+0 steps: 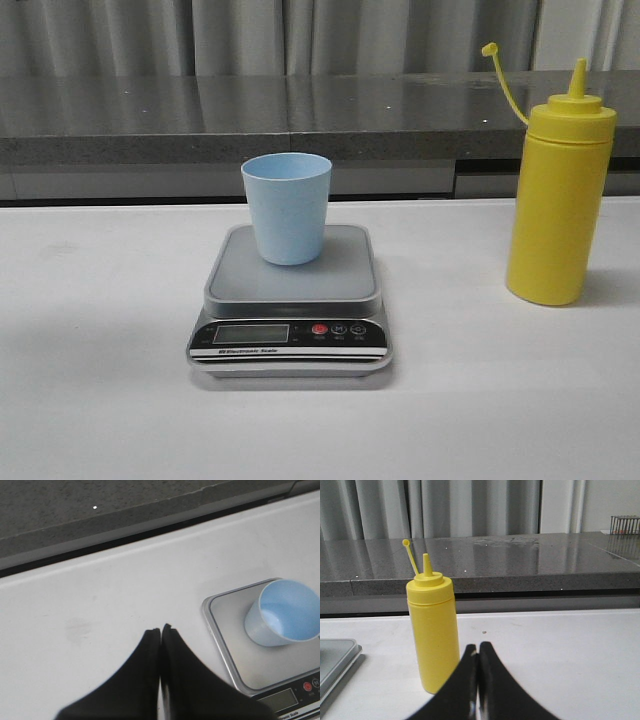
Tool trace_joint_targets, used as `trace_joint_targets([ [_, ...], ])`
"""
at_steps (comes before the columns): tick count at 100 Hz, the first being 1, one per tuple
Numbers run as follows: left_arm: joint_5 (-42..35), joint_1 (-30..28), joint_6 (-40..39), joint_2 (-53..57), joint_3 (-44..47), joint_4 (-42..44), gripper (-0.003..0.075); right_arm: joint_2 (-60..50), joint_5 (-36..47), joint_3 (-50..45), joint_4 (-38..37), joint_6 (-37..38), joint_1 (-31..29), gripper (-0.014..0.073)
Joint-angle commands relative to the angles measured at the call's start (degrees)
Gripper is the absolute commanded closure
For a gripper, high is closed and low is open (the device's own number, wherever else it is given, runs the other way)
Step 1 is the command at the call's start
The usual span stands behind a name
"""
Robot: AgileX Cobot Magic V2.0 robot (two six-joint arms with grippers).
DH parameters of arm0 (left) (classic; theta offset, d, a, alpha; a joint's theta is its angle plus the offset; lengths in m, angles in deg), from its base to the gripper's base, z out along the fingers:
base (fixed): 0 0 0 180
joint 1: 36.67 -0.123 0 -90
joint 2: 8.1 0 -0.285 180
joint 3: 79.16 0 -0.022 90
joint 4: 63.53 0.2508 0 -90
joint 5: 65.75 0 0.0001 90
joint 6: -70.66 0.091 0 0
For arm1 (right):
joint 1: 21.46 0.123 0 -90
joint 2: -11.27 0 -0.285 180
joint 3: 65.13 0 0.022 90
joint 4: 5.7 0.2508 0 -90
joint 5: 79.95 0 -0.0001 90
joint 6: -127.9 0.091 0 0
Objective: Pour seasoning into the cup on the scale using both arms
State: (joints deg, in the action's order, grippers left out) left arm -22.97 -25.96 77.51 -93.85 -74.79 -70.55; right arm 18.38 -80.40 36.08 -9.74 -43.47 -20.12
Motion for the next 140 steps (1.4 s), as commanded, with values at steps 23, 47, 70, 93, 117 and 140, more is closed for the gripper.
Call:
trace_joint_targets([
  [23,-10.46,-4.13,0.09,17.44,15.64,-1.27,0.0741,-1.18,4.41,1.04,-0.62,-0.1,-0.25,0.0662],
  [47,-14.45,-4.19,0.09,29.99,26.44,-1.27,0.0741,-1.18,4.41,1.04,-0.62,-0.1,-0.25,0.0662],
  [70,-16.65,-4.19,0.09,41.63,35.05,-1.27,0.0741,-1.18,4.41,1.04,-0.62,-0.1,-0.25,0.0662],
  [93,-17.96,-4.19,0.09,52.01,41.77,-1.27,0.0741,-1.18,4.41,1.04,-0.62,-0.1,-0.25,0.0662],
  [117,-17.98,-4.19,0.09,61.43,46.43,-1.27,0.0741,-1.18,4.17,1.04,-0.62,-0.1,-0.25,0.0662],
  [140,-17.45,-4.19,0.09,65.79,47.54,-0.69,0.0741,-1.18,4.38,1.04,-0.62,-0.1,-0.25,0.0662],
])
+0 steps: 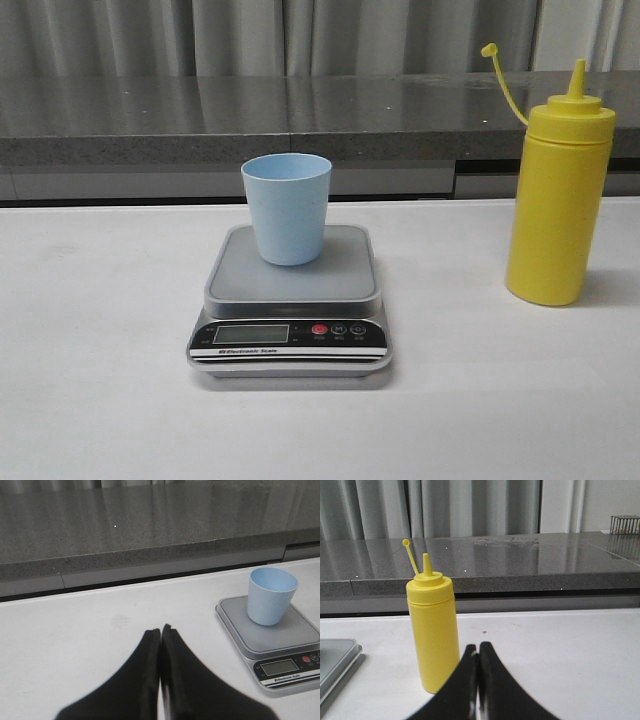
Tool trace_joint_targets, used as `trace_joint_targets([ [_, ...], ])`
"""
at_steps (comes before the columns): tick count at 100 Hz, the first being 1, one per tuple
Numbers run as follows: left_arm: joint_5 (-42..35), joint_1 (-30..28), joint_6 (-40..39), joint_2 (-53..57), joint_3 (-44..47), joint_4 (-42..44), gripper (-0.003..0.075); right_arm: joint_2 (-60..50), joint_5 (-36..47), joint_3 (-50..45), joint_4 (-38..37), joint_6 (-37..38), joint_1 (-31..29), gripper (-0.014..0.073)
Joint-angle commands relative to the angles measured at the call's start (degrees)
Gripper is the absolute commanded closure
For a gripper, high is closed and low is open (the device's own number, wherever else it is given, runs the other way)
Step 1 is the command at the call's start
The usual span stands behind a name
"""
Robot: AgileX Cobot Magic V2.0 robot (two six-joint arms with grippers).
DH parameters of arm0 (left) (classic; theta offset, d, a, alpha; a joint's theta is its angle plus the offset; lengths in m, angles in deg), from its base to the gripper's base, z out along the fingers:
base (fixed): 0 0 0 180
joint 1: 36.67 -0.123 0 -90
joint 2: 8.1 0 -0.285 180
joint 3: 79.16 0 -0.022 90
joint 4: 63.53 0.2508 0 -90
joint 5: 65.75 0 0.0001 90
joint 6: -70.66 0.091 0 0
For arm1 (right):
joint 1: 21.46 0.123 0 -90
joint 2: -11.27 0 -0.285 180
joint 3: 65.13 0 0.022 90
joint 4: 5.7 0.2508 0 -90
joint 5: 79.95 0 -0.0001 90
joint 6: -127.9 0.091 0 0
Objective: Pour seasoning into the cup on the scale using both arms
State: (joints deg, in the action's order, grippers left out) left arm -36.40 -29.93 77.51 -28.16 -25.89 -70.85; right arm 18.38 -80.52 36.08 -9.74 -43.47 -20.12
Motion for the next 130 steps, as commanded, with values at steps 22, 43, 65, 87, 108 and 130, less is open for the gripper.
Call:
trace_joint_targets([
  [22,-4.15,-0.21,0.09,0.11,-1.36,-0.39,0.0741,-0.99,3.65,1.1,-0.62,-0.1,-0.25,0.0662],
  [43,-4.04,-0.21,0.09,0.11,-1.36,-0.39,0.0741,3.74,-0.82,3.86,4.86,-0.04,-0.25,0.0662],
  [65,-4.04,-0.21,0.09,0.11,-1.36,-0.39,0.0741,15.97,-7.0,12.29,4.96,-0.04,-0.25,0.0662],
  [87,-4.04,-0.21,0.09,0.11,-1.36,-0.39,0.0741,27.85,-5.21,18.53,4.96,-0.04,-0.25,0.0599],
  [108,-4.04,-0.21,0.09,0.11,-1.36,-0.39,0.0741,35.1,2.08,18.53,4.96,-0.04,-0.25,0.0102],
  [130,-4.04,-0.21,0.09,0.11,-1.36,-0.39,0.0741,41.21,7.82,18.53,4.04,-0.04,1.71,-0.0048],
])
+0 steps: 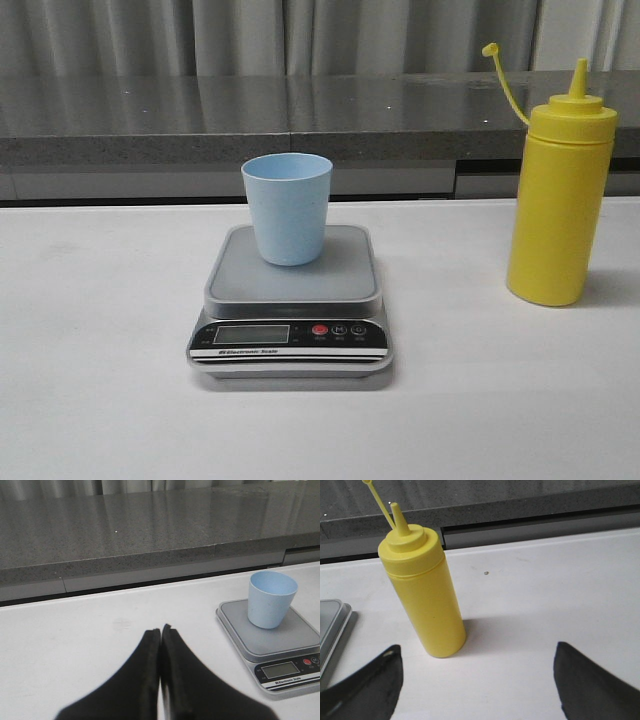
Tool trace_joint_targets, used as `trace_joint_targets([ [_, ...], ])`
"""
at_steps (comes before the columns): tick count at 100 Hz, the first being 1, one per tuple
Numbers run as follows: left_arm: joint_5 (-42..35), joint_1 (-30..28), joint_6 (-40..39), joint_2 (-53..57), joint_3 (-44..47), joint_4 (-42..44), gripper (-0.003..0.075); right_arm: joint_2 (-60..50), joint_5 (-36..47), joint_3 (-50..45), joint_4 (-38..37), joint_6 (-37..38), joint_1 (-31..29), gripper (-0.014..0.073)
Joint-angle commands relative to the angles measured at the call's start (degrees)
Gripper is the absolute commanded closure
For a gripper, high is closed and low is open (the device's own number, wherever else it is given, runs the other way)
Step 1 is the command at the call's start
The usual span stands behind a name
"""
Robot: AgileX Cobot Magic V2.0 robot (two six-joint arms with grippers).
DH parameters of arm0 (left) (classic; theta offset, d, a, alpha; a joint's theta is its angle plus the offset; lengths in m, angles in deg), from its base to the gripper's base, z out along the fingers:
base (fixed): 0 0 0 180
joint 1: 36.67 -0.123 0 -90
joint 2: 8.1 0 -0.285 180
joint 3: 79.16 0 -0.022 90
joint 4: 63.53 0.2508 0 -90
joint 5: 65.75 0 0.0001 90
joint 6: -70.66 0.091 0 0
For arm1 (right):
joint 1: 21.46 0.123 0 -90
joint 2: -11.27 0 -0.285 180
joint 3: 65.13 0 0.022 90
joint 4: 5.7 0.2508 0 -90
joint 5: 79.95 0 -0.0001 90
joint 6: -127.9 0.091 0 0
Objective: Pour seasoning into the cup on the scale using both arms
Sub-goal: 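Close the right gripper around the yellow bottle and lift it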
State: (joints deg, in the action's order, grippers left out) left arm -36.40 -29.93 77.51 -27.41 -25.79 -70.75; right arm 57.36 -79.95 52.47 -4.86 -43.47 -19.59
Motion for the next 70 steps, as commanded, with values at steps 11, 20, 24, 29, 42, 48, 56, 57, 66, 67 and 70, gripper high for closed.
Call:
trace_joint_targets([
  [11,-4.04,-0.21,0.09,-0.64,-1.46,-0.5,0.0741,6.04,10.63,2.14,-0.84,-0.04,3.88,-0.005],
  [20,-4.04,-0.21,0.09,-0.64,-1.46,-0.5,0.0741,9.5,15.52,2.14,-1.33,-0.04,5.87,-0.005],
  [24,-4.04,-0.21,0.09,-0.64,-1.46,-0.5,0.0741,11.27,18.36,2.14,-1.33,-0.04,6.67,-0.005],
  [29,-4.04,-0.21,0.09,-0.64,-1.46,-0.5,0.0741,13.54,20.69,2.14,-1.33,-0.04,7.2,-0.005],
  [42,-4.04,-0.21,0.09,-0.64,-1.46,-0.5,0.0741,19.62,27.96,2.14,-1.6,-0.04,8.46,-0.005],
  [48,-4.04,-0.21,0.09,-0.64,-1.46,-0.5,0.0741,22.68,31.32,2.14,-1.94,-0.04,8.91,-0.005],
  [56,-4.04,-0.21,0.09,-0.64,-1.46,-0.5,0.0741,26.39,35.31,2.4,-2.31,-0.04,9.42,-0.005],
  [57,-4.04,-0.21,0.09,-0.64,-1.46,-0.5,0.0741,27.1,35.51,2.46,-2.31,-0.04,9.43,-0.005],
  [66,-4.04,-0.21,0.09,-0.64,-1.46,-0.5,0.0741,31.73,37.48,3.41,-2.62,-0.04,9.5,-0.005],
  [67,-4.04,-0.21,0.09,-0.64,-1.46,-0.5,0.0741,32.09,37.62,3.59,-2.62,-0.04,9.5,-0.005],
  [70,-4.04,-0.21,0.09,-0.64,-1.46,-0.5,0.0741,33.47,38.37,3.99,-2.62,-0.04,9.5,-0.005],
])
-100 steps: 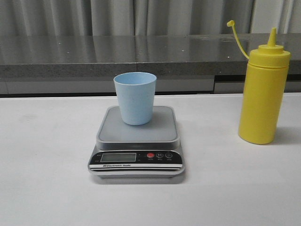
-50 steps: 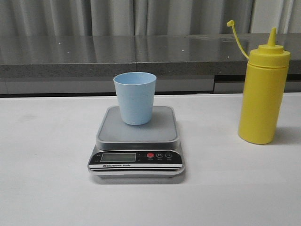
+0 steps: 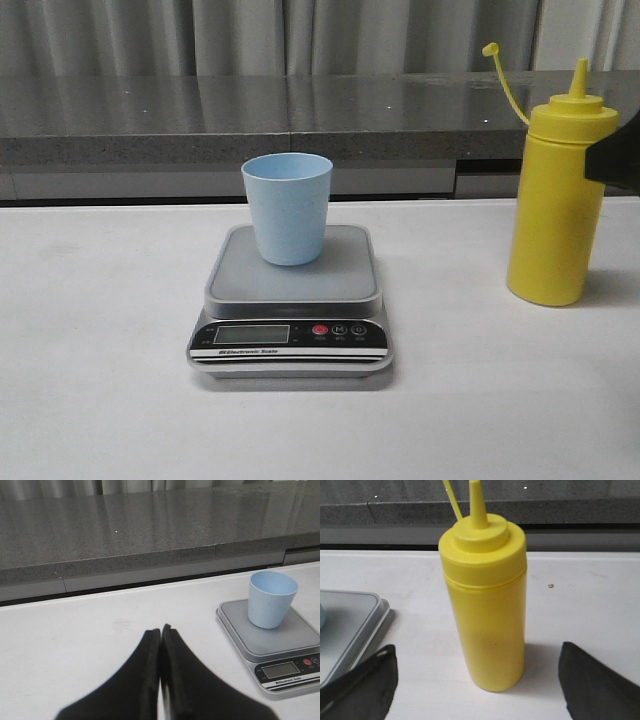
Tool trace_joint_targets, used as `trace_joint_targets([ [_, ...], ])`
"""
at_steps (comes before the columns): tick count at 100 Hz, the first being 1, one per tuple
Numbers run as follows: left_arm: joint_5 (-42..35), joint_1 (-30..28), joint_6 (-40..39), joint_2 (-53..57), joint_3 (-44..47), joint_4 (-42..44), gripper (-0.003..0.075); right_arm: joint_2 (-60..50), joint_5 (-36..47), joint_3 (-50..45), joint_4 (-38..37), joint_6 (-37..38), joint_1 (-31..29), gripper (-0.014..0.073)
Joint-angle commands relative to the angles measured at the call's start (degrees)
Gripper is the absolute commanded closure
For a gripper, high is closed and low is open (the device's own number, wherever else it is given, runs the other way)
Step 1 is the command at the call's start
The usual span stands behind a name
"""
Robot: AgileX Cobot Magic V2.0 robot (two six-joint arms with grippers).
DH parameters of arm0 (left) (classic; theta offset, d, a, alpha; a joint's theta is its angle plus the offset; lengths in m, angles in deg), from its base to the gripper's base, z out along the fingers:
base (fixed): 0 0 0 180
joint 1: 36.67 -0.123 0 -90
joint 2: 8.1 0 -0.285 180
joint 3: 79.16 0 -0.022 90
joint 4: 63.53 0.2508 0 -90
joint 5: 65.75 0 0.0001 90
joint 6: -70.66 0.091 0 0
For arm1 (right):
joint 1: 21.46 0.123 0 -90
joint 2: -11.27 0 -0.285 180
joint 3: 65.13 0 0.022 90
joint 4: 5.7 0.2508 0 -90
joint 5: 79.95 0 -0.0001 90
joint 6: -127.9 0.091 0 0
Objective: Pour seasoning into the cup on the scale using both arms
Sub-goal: 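Close the right gripper around the yellow bottle and lift it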
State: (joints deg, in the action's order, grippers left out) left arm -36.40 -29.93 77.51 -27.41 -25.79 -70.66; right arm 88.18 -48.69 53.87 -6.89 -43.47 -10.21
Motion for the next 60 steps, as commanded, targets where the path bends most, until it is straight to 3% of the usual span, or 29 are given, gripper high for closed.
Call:
trace_joint_targets([
  [1,-4.04,-0.21,0.09,-0.64,-1.46,-0.59,0.0741,3.32,7.26,2.7,-0.59,-0.04,0.12,-0.005],
  [60,-4.04,-0.21,0.09,-0.64,-1.46,-0.59,0.0741,21.68,14.78,12.51,-0.54,-0.04,0.12,-0.005],
])
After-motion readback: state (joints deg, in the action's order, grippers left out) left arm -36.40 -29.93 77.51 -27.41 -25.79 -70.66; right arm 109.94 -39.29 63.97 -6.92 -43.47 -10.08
